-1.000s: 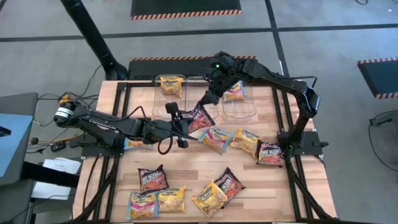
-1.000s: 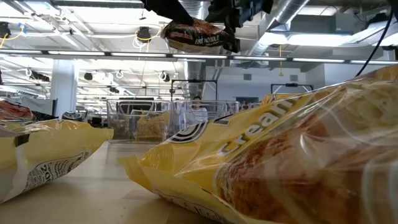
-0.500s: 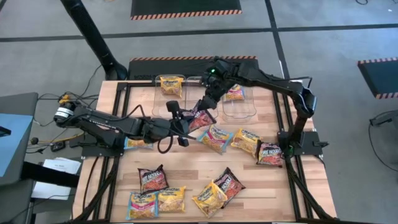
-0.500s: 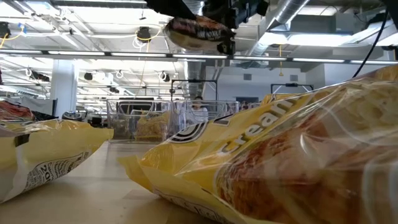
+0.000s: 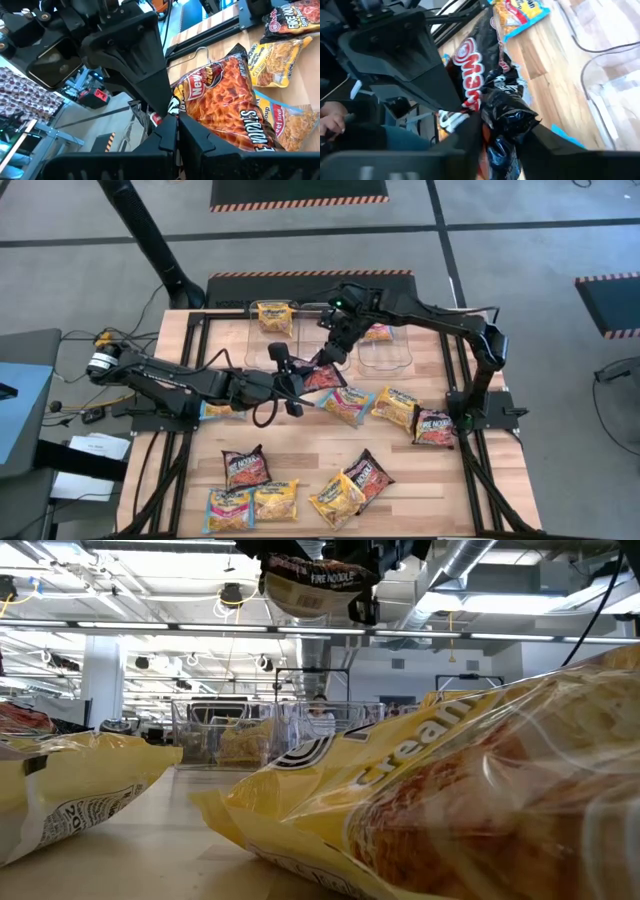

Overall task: Sort Maruchan noodles
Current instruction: Put the black noodle pack in the middle transparent bin

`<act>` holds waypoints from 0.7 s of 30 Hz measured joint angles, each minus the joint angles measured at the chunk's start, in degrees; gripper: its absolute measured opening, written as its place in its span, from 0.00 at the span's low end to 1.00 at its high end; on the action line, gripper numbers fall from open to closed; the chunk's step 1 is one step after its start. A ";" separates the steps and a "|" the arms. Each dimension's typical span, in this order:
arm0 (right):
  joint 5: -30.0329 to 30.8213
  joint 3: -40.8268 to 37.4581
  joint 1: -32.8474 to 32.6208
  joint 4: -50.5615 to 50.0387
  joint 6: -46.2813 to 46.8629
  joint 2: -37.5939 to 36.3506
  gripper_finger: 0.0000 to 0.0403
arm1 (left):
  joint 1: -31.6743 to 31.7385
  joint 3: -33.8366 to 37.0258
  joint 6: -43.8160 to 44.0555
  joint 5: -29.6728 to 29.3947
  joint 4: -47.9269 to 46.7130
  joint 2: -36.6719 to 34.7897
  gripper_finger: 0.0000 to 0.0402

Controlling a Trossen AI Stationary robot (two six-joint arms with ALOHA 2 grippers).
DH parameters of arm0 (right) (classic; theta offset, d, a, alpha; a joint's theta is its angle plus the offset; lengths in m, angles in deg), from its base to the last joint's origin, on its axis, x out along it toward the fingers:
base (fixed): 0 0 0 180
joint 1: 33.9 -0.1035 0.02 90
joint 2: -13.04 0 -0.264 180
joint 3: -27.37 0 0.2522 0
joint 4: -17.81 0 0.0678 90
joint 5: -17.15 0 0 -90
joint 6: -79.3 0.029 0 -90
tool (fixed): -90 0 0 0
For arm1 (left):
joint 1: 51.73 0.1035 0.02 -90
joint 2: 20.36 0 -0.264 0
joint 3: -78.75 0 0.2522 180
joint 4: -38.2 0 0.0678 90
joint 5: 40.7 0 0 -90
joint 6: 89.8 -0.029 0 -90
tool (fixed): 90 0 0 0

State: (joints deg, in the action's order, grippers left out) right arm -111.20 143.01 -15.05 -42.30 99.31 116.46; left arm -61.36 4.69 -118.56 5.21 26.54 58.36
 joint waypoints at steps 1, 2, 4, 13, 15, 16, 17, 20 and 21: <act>0.05 0.00 -0.24 0.06 0.02 0.00 0.24 | 0.00 0.00 0.01 0.11 -0.04 0.00 0.00; 0.11 0.00 -0.36 0.03 0.06 0.00 0.19 | 0.00 0.00 0.01 0.13 -0.04 0.00 0.00; 0.28 0.00 -0.50 0.07 0.08 0.00 0.09 | 0.00 0.00 0.01 0.11 -0.17 0.00 0.00; 2.36 0.00 -0.68 0.14 0.49 -0.02 0.02 | 0.09 0.00 4.55 -0.37 -0.13 0.00 0.00; 2.71 0.00 -0.70 0.14 0.47 -0.02 0.02 | 0.09 0.00 5.58 -0.27 -0.08 0.00 0.00; 3.06 0.00 -0.73 0.12 0.47 -0.02 0.02 | 0.09 0.00 5.70 -0.14 -0.09 0.00 0.00; 3.46 0.00 -0.73 0.14 0.45 -0.02 0.02 | 0.11 0.00 5.72 -0.06 -0.13 0.00 0.00; 3.65 0.00 -0.53 0.14 0.32 -0.02 0.02 | 0.27 0.00 6.08 0.76 -0.07 0.00 0.02; 3.65 0.00 -0.49 0.12 0.26 -0.02 0.02 | 0.45 0.00 6.67 1.44 -0.01 0.00 0.03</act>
State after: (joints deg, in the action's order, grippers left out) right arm -107.55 143.01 -15.53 -42.18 99.58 116.44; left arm -60.91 4.69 -111.90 6.64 26.54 58.36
